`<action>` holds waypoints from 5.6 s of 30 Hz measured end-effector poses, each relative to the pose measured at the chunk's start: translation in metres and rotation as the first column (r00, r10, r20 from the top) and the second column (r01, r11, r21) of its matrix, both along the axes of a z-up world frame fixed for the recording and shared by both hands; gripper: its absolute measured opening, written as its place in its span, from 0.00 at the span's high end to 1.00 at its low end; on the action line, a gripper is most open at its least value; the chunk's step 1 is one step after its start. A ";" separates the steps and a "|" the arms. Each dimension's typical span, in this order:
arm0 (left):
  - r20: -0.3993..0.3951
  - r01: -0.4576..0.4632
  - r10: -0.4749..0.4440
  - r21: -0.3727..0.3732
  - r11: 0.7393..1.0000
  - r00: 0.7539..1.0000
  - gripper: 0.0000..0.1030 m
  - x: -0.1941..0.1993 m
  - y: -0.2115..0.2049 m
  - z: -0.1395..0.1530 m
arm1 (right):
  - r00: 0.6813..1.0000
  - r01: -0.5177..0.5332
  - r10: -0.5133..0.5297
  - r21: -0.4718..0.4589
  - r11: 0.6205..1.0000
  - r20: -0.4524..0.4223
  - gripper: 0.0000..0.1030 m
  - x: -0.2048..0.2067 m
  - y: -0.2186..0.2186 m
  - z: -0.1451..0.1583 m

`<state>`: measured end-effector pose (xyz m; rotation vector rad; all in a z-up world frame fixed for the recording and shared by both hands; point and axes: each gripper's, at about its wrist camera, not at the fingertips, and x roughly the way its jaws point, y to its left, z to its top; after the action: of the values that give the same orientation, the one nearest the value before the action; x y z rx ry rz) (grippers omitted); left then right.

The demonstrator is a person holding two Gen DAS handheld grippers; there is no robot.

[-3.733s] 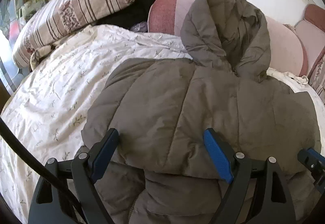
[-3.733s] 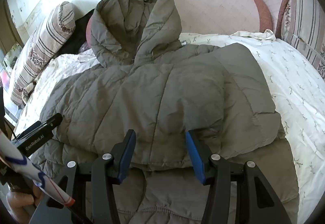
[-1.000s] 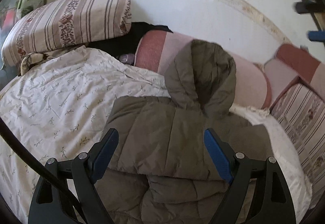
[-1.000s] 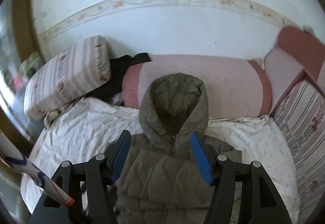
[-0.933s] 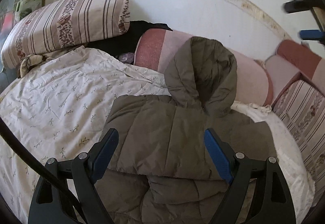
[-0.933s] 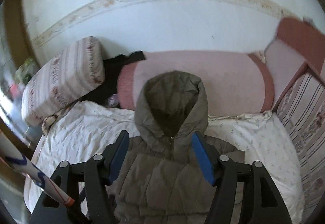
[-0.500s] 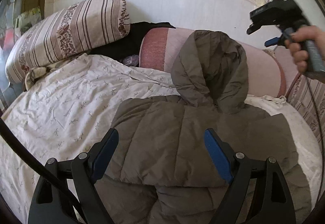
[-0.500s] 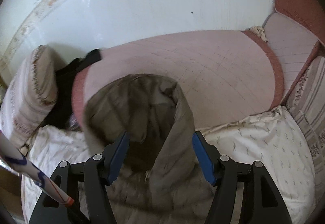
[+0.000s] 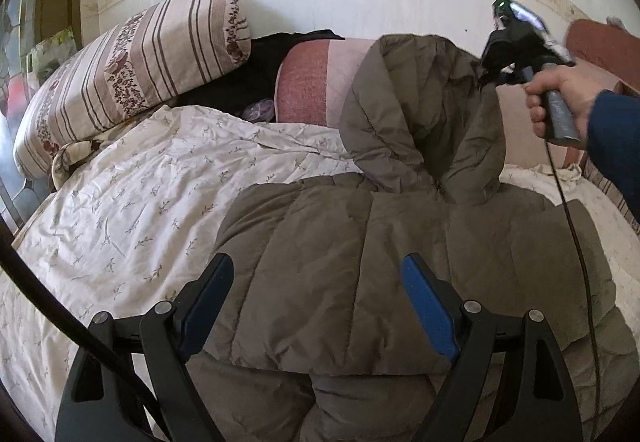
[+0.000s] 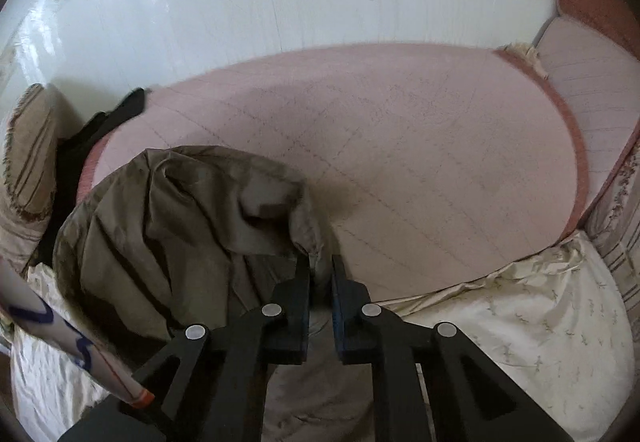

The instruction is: Fold large clothes

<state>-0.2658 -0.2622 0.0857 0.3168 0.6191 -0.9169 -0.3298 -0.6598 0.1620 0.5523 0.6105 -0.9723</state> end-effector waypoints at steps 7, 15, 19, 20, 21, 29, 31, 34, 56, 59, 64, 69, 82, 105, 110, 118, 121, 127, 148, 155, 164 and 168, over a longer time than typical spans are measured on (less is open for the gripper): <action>-0.018 -0.008 0.007 -0.037 0.999 1.000 0.17 -0.002 0.009 0.011 | 0.984 -0.092 0.108 -0.116 0.989 0.139 0.93 -0.078 0.102 0.037; -0.066 -0.040 0.033 -0.115 0.993 0.997 0.17 0.004 0.025 0.026 | 0.964 -0.127 0.158 -0.151 0.980 0.215 0.93 -0.186 0.252 -0.004; -0.123 -0.039 0.021 -0.145 0.989 0.992 0.17 0.006 0.026 0.027 | 0.976 -0.068 0.072 -0.029 0.997 0.204 0.95 -0.206 0.263 -0.075; -0.141 -0.034 0.013 -0.147 0.989 0.990 0.17 0.005 0.023 0.025 | 0.973 -0.067 0.057 0.037 0.997 0.224 0.99 -0.208 0.256 -0.092; -0.158 -0.030 0.007 -0.145 0.989 0.987 0.17 0.005 0.019 0.022 | 0.972 -0.071 0.052 0.074 0.995 0.231 0.99 -0.208 0.248 -0.101; -0.157 0.009 -0.023 -0.094 0.995 0.987 0.17 -0.011 -0.035 0.004 | 0.970 -0.037 -0.002 0.156 0.987 0.241 0.98 -0.215 0.232 -0.116; -0.124 0.021 -0.031 -0.085 0.996 0.992 0.17 -0.015 -0.044 0.000 | 0.969 -0.050 0.016 0.131 0.990 0.248 0.98 -0.222 0.238 -0.106; -0.111 0.028 -0.030 -0.022 0.999 0.993 0.17 -0.017 -0.061 -0.016 | 0.979 -0.035 0.019 0.076 0.996 0.201 0.94 -0.223 0.250 -0.093; -0.067 0.033 -0.027 0.088 0.996 0.997 0.15 -0.025 -0.072 -0.048 | 0.991 -0.121 0.116 0.091 0.988 0.064 0.55 -0.148 0.222 -0.132; -0.065 0.034 -0.028 0.085 0.996 0.998 0.15 -0.025 -0.072 -0.047 | 0.991 -0.125 0.120 0.085 0.989 0.057 0.53 -0.148 0.223 -0.131; -0.070 0.040 -0.035 0.068 0.997 0.997 0.15 -0.025 -0.070 -0.042 | 0.991 -0.127 0.123 0.081 0.989 0.055 0.49 -0.148 0.225 -0.132; -0.064 0.050 -0.049 0.009 0.999 0.997 0.15 -0.030 -0.063 -0.023 | 0.989 -0.132 0.126 0.081 0.988 0.073 0.43 -0.150 0.229 -0.124; -0.054 0.136 -0.136 -0.002 0.991 0.989 0.15 -0.057 -0.065 -0.012 | 0.981 -0.136 0.145 -0.076 0.988 0.127 0.43 -0.154 0.255 -0.083; -0.089 0.109 -0.109 -0.001 0.994 0.990 0.15 -0.048 -0.057 -0.016 | 0.970 -0.190 0.185 0.017 0.982 0.155 0.42 -0.157 0.246 -0.095; -0.114 0.057 -0.054 0.023 0.998 0.992 0.15 -0.034 -0.055 -0.022 | 0.984 -0.141 0.143 -0.026 0.990 0.104 0.42 -0.157 0.247 -0.090; -0.075 0.046 -0.039 0.101 0.994 0.996 0.13 -0.036 -0.061 -0.040 | 0.988 -0.154 0.155 0.066 0.986 -0.016 0.37 -0.140 0.237 -0.126; -0.075 0.048 -0.041 0.102 0.994 0.996 0.13 -0.035 -0.060 -0.041 | 0.988 -0.153 0.155 0.069 0.986 -0.022 0.36 -0.142 0.239 -0.128; -0.079 0.050 -0.042 0.100 0.994 0.996 0.13 -0.035 -0.060 -0.042 | 0.986 -0.159 0.162 0.063 0.985 -0.038 0.34 -0.138 0.239 -0.129; -0.091 0.058 -0.057 0.013 0.998 0.994 0.13 -0.044 -0.044 -0.006 | 0.985 -0.173 0.173 -0.003 0.985 -0.016 0.33 -0.159 0.283 -0.083; -0.048 0.090 -0.092 -0.033 0.995 0.995 0.13 -0.076 -0.018 0.030 | 0.988 -0.145 0.140 0.070 0.987 0.071 0.33 -0.217 0.322 -0.077; -0.008 0.166 -0.166 0.030 0.986 0.986 0.13 -0.154 0.055 0.034 | 0.994 -0.109 0.106 0.073 0.991 0.040 0.33 -0.310 0.416 -0.095; -0.052 0.139 -0.135 0.082 0.987 0.989 0.13 -0.175 0.109 0.010 | 0.995 -0.092 0.090 0.077 0.993 0.036 0.33 -0.335 0.440 -0.102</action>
<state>-0.4408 -0.1533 0.0953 0.4201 0.6867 -1.0339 -0.6647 -0.2193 0.0596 0.6035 0.6413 -0.8547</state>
